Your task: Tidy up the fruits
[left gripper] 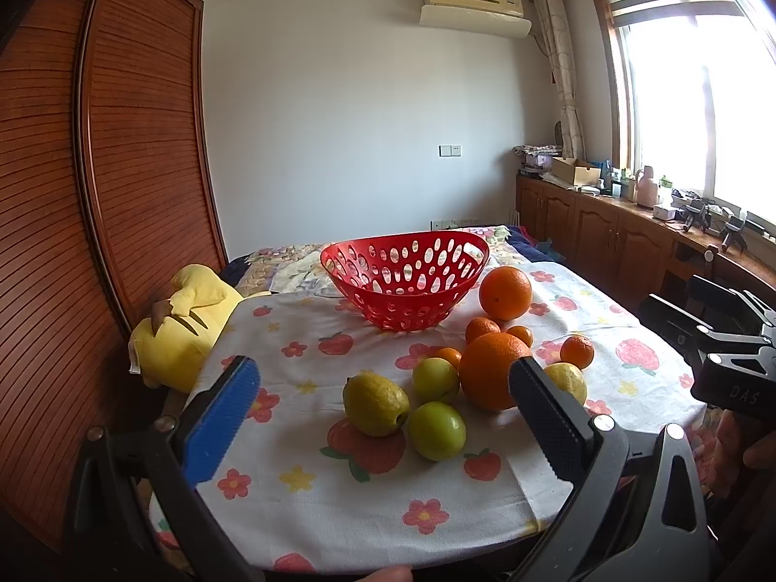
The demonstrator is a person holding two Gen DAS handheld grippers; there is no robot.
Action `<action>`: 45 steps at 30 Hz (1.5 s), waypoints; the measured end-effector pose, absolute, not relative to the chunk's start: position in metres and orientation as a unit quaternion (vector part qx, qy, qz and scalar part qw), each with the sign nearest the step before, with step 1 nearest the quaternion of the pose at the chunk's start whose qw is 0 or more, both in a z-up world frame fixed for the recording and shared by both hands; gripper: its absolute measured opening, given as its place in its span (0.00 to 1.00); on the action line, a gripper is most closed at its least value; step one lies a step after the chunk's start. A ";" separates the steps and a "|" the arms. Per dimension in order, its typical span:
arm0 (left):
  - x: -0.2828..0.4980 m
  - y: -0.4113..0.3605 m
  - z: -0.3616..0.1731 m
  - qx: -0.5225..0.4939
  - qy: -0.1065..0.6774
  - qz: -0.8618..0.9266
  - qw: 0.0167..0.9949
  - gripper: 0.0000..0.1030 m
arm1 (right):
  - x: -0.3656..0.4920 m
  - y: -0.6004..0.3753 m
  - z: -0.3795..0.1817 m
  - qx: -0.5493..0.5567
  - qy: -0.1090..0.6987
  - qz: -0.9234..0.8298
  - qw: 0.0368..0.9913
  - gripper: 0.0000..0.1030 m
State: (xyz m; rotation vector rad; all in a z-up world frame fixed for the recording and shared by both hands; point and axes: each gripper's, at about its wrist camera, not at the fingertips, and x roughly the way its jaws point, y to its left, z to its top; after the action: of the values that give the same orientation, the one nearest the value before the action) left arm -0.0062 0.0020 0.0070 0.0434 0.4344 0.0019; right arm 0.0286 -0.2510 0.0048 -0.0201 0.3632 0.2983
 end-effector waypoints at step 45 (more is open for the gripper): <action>-0.010 0.006 0.010 0.020 0.213 -0.001 0.977 1.00 | 0.027 -0.249 0.008 -0.011 0.179 0.148 0.973 1.00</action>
State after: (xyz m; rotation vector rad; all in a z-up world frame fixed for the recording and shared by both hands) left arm -0.0097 0.0059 0.0102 0.0413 0.4294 -0.0014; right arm 0.0270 -0.2485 0.0075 -0.0229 0.3604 0.2985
